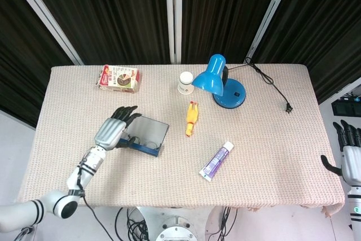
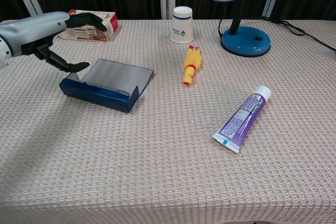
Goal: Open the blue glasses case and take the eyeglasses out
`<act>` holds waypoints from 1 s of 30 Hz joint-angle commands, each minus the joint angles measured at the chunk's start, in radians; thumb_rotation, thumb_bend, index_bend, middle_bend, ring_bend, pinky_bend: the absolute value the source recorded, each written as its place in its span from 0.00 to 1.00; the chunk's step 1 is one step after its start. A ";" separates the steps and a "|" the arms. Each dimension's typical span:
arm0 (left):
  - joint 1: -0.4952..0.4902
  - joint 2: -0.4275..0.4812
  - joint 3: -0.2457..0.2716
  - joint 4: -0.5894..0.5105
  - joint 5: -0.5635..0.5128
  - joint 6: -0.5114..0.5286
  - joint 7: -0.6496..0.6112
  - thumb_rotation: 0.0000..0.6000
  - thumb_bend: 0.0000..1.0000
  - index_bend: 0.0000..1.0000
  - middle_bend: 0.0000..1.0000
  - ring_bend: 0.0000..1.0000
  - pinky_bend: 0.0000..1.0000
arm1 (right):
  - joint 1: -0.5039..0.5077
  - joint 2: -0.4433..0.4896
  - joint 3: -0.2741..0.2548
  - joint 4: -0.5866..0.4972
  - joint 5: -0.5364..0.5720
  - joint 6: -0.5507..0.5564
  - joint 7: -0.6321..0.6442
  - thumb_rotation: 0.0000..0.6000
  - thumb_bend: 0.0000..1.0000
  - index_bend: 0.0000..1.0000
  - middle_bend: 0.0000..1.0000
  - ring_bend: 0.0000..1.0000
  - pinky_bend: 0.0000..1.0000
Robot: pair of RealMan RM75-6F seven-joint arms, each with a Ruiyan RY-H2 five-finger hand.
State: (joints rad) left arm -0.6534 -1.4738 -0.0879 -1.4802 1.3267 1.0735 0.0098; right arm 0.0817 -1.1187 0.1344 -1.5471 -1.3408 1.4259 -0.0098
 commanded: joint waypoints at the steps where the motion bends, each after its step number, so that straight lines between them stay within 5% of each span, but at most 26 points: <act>1: 0.036 0.060 0.045 -0.084 0.038 -0.003 -0.013 1.00 0.35 0.18 0.00 0.00 0.00 | 0.000 0.000 -0.002 -0.005 -0.005 0.002 -0.002 1.00 0.22 0.00 0.00 0.00 0.00; 9: 0.039 0.094 0.092 -0.149 0.074 -0.062 -0.026 1.00 0.37 0.19 0.00 0.00 0.00 | 0.002 0.005 -0.003 -0.018 -0.013 0.005 -0.010 1.00 0.22 0.00 0.00 0.00 0.00; 30: -0.036 0.016 0.068 -0.132 0.000 -0.207 0.131 1.00 0.51 0.21 0.00 0.00 0.00 | 0.002 0.000 -0.005 0.004 -0.008 -0.005 0.017 1.00 0.22 0.00 0.00 0.00 0.00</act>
State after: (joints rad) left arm -0.6868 -1.4568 -0.0193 -1.6109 1.3319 0.8710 0.1348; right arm 0.0834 -1.1185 0.1291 -1.5434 -1.3487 1.4206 0.0072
